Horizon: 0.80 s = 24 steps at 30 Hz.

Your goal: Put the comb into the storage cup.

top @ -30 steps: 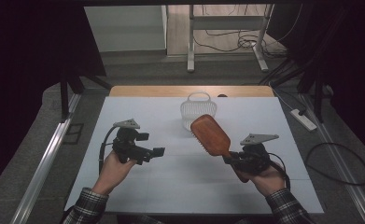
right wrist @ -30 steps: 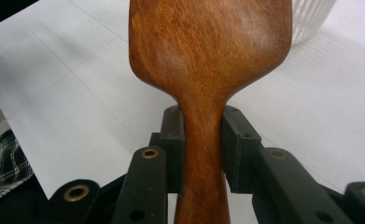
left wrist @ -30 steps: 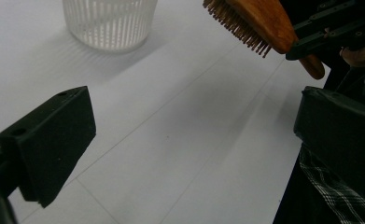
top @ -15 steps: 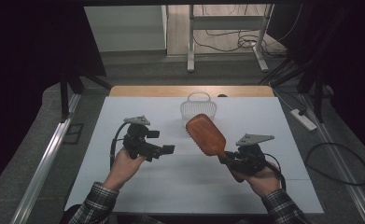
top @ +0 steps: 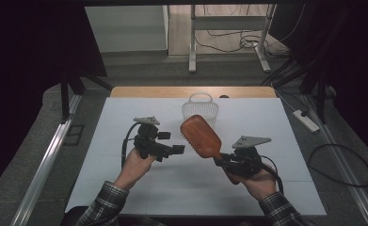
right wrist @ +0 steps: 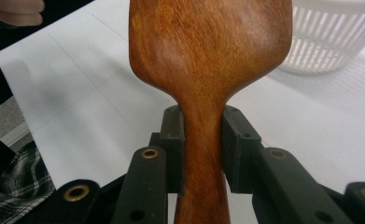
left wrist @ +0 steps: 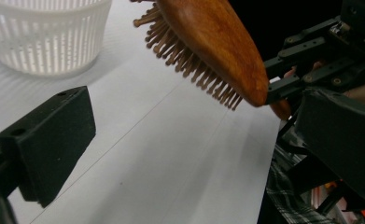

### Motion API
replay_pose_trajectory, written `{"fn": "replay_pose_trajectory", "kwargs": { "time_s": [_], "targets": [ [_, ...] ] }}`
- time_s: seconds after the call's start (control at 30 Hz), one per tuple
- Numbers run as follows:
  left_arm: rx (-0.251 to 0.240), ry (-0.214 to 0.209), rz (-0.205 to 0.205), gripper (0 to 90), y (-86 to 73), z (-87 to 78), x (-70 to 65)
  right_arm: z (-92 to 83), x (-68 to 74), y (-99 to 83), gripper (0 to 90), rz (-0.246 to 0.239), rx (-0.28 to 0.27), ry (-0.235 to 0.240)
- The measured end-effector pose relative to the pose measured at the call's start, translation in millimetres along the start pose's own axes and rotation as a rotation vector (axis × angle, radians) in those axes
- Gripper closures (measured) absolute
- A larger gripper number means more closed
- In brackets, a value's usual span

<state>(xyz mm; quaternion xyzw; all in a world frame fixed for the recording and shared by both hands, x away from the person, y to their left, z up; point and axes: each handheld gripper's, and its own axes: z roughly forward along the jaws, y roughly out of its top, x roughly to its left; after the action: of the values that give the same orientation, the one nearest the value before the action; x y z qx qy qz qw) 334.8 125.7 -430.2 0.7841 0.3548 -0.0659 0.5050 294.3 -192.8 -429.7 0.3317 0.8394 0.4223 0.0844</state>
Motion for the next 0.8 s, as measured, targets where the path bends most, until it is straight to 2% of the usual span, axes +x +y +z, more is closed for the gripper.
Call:
{"fn": "replay_pose_trajectory", "kwargs": {
  "time_s": [0.47, 0.8],
  "targets": [
    [0.001, -0.046, -0.013, 0.0, 8.6, 17.2, 0.4, 6.1, 11.4, 2.2, 72.0, -0.015, -0.018, 0.03],
    [-0.004, -0.074, -0.033, 0.0, 10.1, 22.9, 0.4, 11.0, 20.8, 3.5, 72.0, -0.03, -0.027, 0.057]
  ]
}}
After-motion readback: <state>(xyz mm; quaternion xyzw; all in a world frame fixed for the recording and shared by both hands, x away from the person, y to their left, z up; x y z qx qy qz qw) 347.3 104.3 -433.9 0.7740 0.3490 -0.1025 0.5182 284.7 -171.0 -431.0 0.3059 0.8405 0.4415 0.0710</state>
